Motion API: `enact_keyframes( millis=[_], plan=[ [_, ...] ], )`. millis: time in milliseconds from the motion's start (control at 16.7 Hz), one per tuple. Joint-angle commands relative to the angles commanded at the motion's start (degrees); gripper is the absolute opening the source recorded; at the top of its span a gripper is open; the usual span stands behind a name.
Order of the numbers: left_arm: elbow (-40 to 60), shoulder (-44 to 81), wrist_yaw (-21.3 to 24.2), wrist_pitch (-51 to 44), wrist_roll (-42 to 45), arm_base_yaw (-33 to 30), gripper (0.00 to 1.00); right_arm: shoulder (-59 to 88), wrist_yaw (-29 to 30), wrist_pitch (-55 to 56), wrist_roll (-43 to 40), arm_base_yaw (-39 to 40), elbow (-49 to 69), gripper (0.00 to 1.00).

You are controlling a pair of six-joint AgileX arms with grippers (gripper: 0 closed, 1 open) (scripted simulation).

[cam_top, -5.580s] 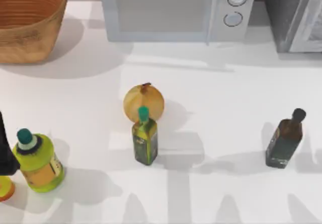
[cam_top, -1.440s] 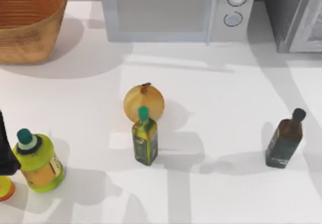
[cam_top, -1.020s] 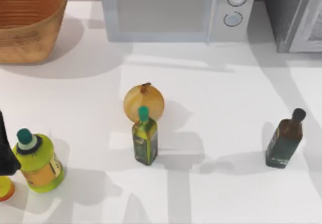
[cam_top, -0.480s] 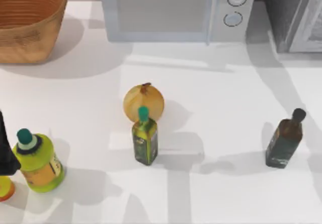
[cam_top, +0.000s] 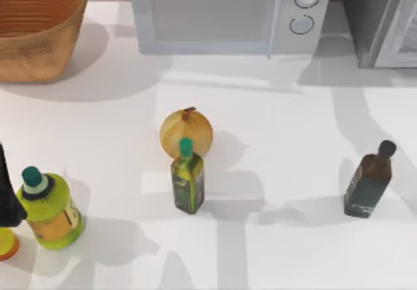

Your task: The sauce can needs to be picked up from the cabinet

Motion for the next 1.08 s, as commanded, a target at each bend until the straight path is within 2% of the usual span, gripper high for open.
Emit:
enact_keyframes(
  millis=[360,540,780,1080],
  plan=[
    [0.0,0.0,0.0,0.0,0.0,0.0,1.00,-0.6,-0.2,0.3,0.1,-0.3,-0.5,0.00],
    [0.0,0.0,0.0,0.0,0.0,0.0,1.00,-4.5,-1.9,2.6,0.2,-1.8,-5.9,0.00],
    [0.0,0.0,0.0,0.0,0.0,0.0,1.00,-14.4,-6.3,8.3,0.1,-6.2,-21.5,0.00],
    [0.0,0.0,0.0,0.0,0.0,0.0,1.00,-32.0,-14.2,18.1,-0.1,-14.0,-53.1,0.00]
  ],
)
